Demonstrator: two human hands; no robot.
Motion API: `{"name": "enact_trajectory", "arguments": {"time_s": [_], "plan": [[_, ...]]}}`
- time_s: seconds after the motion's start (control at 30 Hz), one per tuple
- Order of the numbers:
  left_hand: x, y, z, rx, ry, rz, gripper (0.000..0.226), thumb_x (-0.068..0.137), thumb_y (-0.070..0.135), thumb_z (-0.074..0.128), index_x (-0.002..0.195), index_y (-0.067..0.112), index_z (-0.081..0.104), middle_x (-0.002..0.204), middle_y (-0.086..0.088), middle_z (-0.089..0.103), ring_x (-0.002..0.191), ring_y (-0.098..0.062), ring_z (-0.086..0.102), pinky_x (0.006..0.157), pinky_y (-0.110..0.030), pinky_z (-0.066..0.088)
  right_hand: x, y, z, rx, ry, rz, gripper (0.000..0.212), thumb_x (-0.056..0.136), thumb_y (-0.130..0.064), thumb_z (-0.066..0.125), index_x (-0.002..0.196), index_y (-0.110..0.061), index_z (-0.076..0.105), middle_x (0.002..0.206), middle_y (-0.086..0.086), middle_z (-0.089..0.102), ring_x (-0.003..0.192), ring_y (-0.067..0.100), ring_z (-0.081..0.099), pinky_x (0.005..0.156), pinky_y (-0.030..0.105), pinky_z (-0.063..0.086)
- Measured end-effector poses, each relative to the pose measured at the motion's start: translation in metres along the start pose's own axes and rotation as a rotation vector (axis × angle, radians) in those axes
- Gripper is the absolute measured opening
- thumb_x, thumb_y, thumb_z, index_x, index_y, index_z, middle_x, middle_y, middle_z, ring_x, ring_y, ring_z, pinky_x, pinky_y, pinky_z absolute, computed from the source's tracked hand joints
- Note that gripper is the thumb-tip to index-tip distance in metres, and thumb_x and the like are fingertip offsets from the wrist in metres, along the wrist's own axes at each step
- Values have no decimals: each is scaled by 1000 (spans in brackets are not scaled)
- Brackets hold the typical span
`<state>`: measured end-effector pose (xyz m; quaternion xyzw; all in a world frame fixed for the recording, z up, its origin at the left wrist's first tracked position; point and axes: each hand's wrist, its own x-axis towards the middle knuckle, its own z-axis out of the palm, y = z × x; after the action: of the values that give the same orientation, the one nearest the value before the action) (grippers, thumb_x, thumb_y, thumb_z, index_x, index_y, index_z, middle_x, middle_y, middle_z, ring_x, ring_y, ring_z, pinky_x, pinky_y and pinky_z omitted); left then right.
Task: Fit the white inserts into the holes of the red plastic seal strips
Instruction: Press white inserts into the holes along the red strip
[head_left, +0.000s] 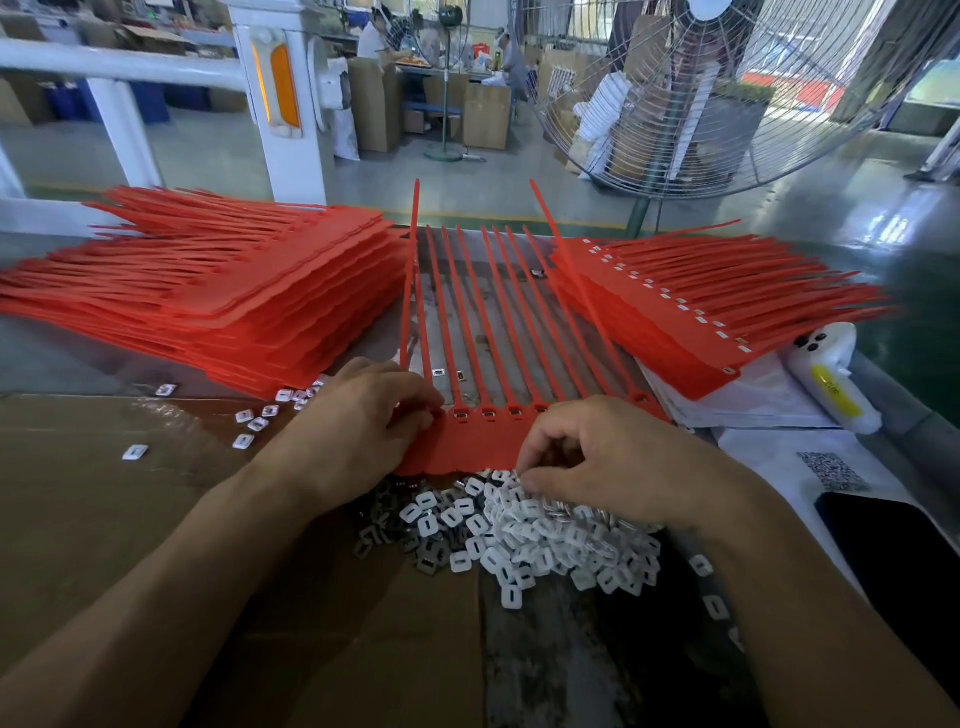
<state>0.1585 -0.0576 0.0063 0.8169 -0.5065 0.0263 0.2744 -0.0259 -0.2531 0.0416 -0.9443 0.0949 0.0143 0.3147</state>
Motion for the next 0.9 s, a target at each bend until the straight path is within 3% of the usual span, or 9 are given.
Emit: {"name": "enact_trajectory", "arguments": {"time_s": [0.23, 0.33, 0.43, 0.6, 0.73, 0.9], "plan": [[-2, 6, -2, -4, -3, 9, 21, 99, 31, 62, 117, 35, 71, 112, 20, 64, 111, -2, 48, 85, -11, 34, 1, -3, 4, 64, 154, -42, 9, 96, -31, 71, 87, -33, 71, 80, -16, 73, 67, 3, 68, 58, 18, 53], [-2, 9, -3, 3, -2, 7, 21, 99, 32, 61, 118, 35, 70, 114, 19, 64, 112, -3, 49, 88, -19, 38, 4, -4, 7, 168, 268, -58, 7, 93, -32, 75, 87, -34, 72, 83, -14, 75, 71, 4, 70, 64, 19, 57], [-3, 13, -4, 7, 18, 18, 21, 99, 31, 62, 119, 33, 71, 114, 17, 64, 112, -6, 50, 96, -28, 43, 7, -4, 9, 222, 336, -85, 9, 92, -27, 77, 86, -33, 74, 83, -15, 74, 75, 2, 69, 67, 12, 52], [-3, 21, -4, -50, 73, 62, 22, 97, 28, 66, 117, 32, 72, 111, 18, 64, 111, -5, 53, 97, -31, 45, 10, -7, 13, 352, 370, -88, 12, 91, -21, 78, 86, -31, 75, 79, -9, 73, 67, 1, 65, 61, 16, 51], [-4, 34, 0, -99, 62, 112, 25, 91, 38, 67, 117, 37, 69, 105, 24, 62, 105, 3, 52, 90, -17, 42, 12, -11, 20, 382, 380, -65, 12, 92, -21, 78, 87, -33, 75, 82, -4, 73, 68, 12, 67, 64, 33, 60], [-5, 47, 3, -153, 116, 107, 22, 87, 34, 74, 109, 33, 70, 94, 26, 62, 101, 5, 54, 82, -6, 39, 13, -14, 24, 430, 389, -60, 13, 92, -19, 77, 90, -31, 75, 81, -7, 73, 64, 4, 66, 62, 18, 54]]}}
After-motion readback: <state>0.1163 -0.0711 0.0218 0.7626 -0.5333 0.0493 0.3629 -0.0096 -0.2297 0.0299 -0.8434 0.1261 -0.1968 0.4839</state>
